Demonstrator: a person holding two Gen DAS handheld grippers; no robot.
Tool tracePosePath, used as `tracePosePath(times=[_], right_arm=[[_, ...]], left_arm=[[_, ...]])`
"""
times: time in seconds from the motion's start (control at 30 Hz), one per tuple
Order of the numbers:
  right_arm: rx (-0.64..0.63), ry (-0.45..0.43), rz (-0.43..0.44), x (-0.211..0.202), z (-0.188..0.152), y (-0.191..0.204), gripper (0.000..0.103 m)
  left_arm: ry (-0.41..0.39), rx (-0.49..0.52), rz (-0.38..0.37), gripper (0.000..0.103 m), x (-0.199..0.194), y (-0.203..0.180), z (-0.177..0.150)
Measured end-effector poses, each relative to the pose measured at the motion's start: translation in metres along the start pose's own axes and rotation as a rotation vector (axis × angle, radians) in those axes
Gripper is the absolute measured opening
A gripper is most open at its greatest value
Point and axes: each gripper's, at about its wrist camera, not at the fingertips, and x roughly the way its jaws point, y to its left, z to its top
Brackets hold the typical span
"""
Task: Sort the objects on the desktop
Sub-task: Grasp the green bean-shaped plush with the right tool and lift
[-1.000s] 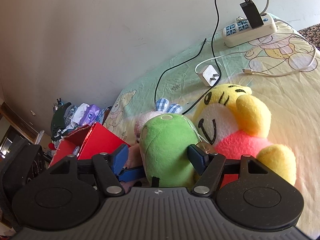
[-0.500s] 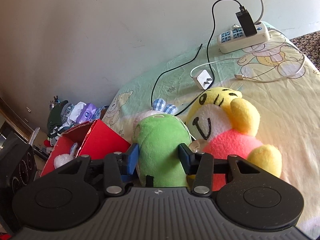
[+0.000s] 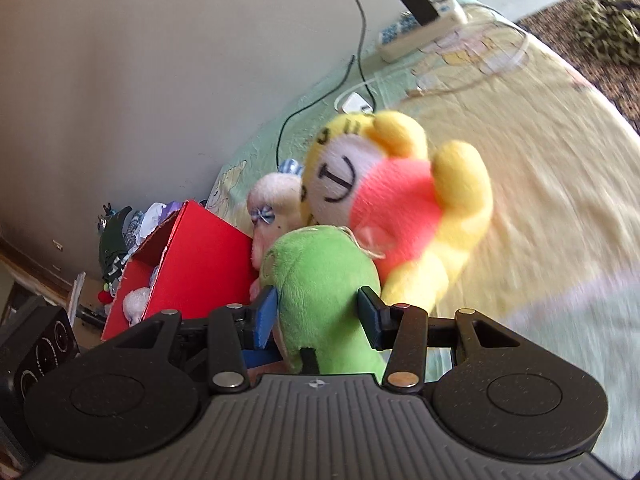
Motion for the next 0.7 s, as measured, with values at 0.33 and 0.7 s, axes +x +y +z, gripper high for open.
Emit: tracePosePath(times=[0.33,0.7], right_arm=[[-0.014,-0.028,-0.021,0.013,-0.008,0.003,0.063],[-0.024,0.002,0.010,0.020,-0.007,0.000,0.055]], left_arm=[[0.002,0.029,0.051,0.095,0.018,0.006,0.001],[0.011,0.015,0.090,0.091,0.033,0.016,0.007]])
